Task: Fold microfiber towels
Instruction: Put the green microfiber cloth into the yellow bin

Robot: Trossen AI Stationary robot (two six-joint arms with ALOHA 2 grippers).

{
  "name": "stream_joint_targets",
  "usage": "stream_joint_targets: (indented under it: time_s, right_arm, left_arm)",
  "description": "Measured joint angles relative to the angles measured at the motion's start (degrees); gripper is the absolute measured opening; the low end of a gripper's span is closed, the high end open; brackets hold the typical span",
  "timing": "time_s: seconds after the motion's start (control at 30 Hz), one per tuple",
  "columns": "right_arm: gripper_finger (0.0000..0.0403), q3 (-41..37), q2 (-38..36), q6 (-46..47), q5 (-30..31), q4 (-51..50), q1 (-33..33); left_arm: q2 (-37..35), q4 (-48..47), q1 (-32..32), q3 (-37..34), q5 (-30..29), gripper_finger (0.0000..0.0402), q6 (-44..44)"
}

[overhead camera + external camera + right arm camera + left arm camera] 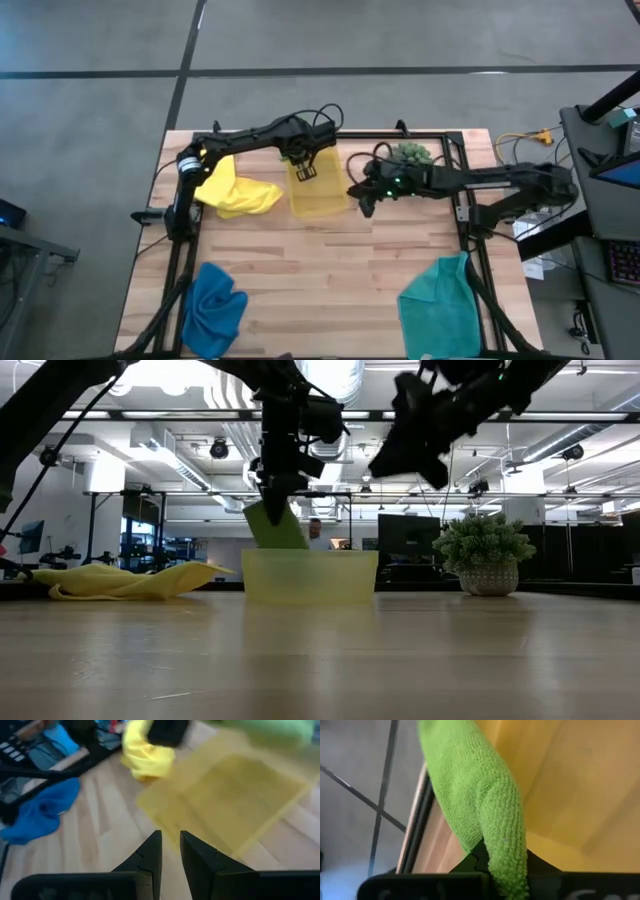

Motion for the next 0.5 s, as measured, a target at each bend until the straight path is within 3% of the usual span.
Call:
stream_joint_targets:
  time_s: [0.27,0.5]
  right_arm:
    - [0.0063,-0.13,10.79,-5.91,-15.44,1.59,0.76]
    - [0.0063,0.12,20.14,-6.36,-13.24,13.36,2.83]
  left_arm:
    - [-1.58,-2.77,-0.39,-0.11,0.79,0.0002,-2.73]
    - [-1.54,-1.96,-0.48,-0.59,0.98,0.0002,-3.02]
